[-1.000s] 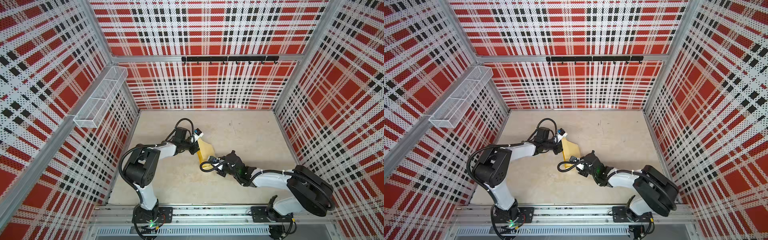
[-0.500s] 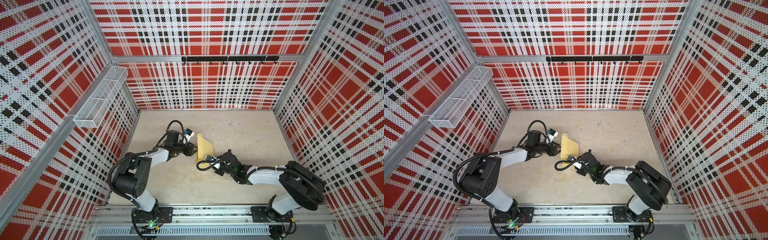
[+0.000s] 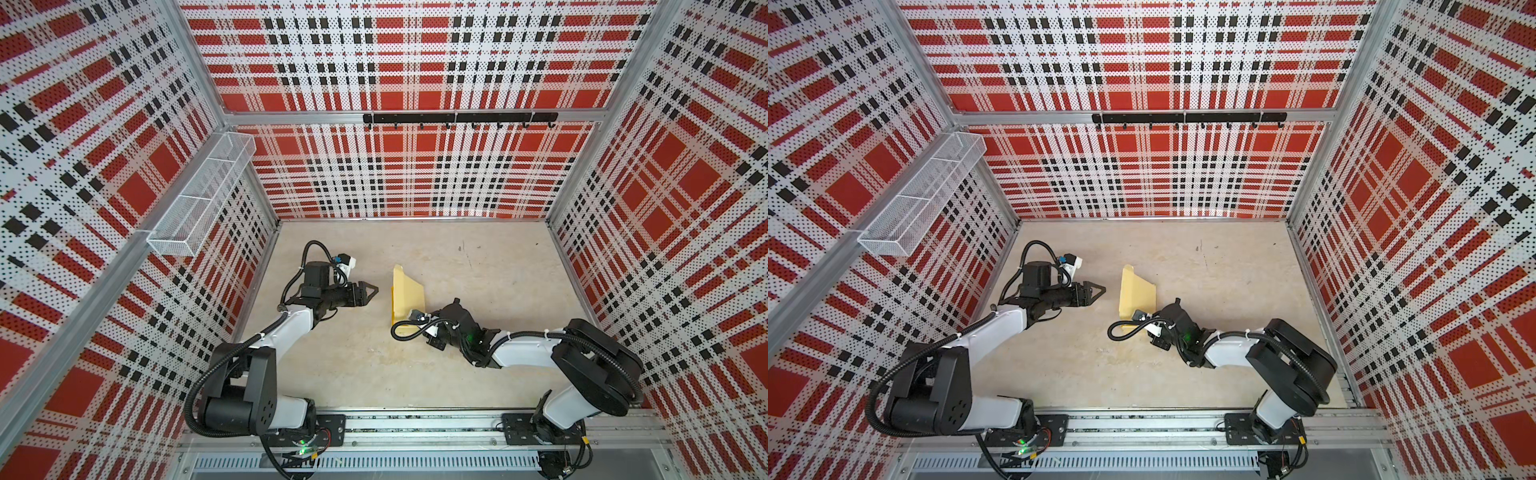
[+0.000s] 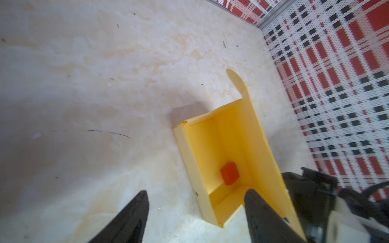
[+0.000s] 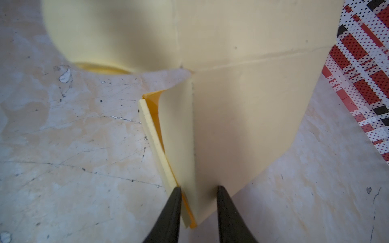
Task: Fold the paper box
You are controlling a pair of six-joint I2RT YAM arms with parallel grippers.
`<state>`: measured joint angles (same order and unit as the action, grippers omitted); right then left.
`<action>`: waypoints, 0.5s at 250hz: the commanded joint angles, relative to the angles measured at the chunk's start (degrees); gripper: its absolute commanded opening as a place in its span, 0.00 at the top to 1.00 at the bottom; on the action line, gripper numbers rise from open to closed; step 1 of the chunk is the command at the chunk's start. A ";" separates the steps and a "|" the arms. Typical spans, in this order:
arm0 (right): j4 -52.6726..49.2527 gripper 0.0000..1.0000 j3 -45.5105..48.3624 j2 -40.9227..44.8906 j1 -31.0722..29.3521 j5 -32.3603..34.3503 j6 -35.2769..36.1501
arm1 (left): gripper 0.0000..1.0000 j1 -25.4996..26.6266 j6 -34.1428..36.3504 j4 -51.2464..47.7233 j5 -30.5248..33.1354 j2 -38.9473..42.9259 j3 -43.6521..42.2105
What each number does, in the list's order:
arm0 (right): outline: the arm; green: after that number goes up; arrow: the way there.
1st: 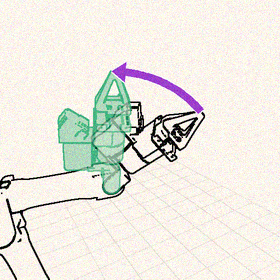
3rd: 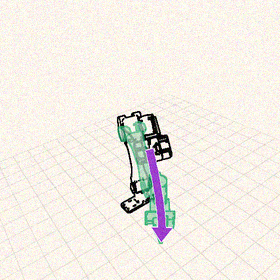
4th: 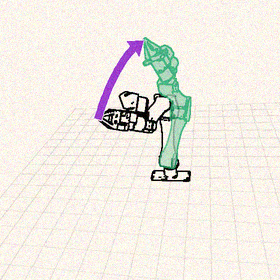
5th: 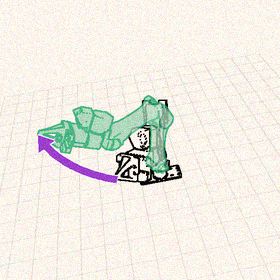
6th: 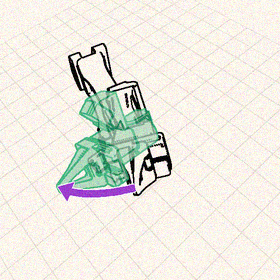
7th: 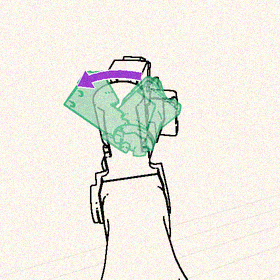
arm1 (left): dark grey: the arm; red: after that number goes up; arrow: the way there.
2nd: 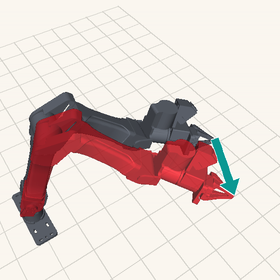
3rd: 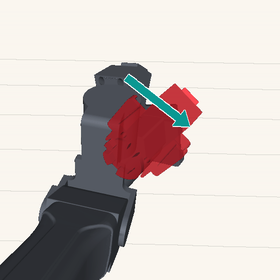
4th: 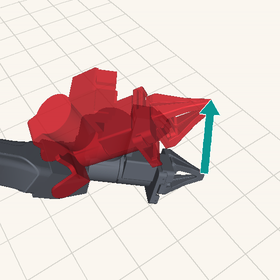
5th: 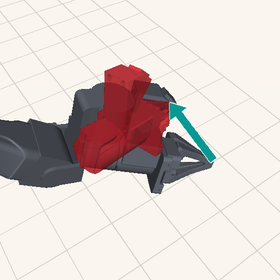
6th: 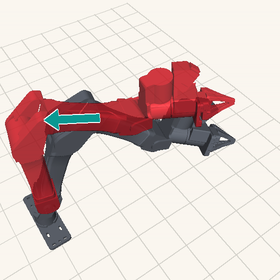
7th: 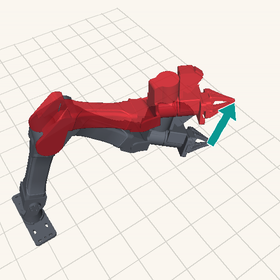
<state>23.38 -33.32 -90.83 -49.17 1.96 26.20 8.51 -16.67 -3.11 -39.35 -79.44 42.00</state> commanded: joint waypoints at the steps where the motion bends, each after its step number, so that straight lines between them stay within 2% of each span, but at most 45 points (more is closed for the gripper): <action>1: 1.05 0.69 -0.86 -0.81 -0.08 -0.70 0.87 | 0.20 3.35 -3.35 -1.81 -4.82 1.34 2.65; 40: 1.19 0.69 -0.52 -0.67 -0.08 0.40 1.31 | 0.16 7.41 -3.36 -1.30 -3.40 -2.90 4.37; 79: 1.24 0.68 -0.19 -0.05 -0.13 0.08 1.03 | 0.19 7.37 -5.30 -1.19 -3.56 -6.84 6.16; 125: 0.32 0.68 -0.08 1.49 -0.13 0.28 0.17 | 0.24 7.39 -4.74 -3.28 -0.08 -8.19 6.25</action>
<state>23.38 -33.32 -90.80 -49.17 2.04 26.33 16.01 -20.84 -4.84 -41.67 -87.24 46.70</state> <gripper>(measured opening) 0.319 0.770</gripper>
